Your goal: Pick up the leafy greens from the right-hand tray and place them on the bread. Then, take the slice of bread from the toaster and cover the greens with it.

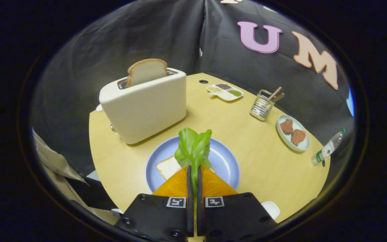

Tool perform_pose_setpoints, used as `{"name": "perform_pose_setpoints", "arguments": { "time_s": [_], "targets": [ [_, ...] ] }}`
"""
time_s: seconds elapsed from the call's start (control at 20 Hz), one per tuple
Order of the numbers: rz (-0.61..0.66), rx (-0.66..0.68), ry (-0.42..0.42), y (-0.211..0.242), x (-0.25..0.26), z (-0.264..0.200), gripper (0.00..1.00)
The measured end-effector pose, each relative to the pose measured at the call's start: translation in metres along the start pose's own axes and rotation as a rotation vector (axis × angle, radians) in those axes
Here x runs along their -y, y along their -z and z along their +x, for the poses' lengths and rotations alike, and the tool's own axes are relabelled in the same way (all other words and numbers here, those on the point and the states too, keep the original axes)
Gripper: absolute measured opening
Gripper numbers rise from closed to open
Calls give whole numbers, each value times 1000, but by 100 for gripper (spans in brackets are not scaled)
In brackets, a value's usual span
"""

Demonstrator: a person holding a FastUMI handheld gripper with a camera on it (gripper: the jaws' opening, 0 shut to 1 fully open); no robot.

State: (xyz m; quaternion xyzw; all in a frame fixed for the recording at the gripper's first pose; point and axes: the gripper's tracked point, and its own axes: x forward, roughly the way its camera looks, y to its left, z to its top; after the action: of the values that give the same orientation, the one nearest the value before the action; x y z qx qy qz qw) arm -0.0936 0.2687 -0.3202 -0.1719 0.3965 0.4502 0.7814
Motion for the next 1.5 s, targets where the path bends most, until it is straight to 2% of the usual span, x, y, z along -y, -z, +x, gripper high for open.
{"name": "perform_pose_setpoints", "arguments": {
  "time_s": [0.35,0.4,0.45,0.95,1.3,1.5],
  "targets": [
    [-23,-38,-27,5,-14,26,7],
    [-27,-46,-28,7,-15,25,13],
    [-22,-50,-31,7,-15,25,13],
    [-3,-33,-29,3,-17,24,64],
    [38,47,-25,-35,-23,5,97],
    [41,123,-14,-75,-26,-16,98]
  ]
}}
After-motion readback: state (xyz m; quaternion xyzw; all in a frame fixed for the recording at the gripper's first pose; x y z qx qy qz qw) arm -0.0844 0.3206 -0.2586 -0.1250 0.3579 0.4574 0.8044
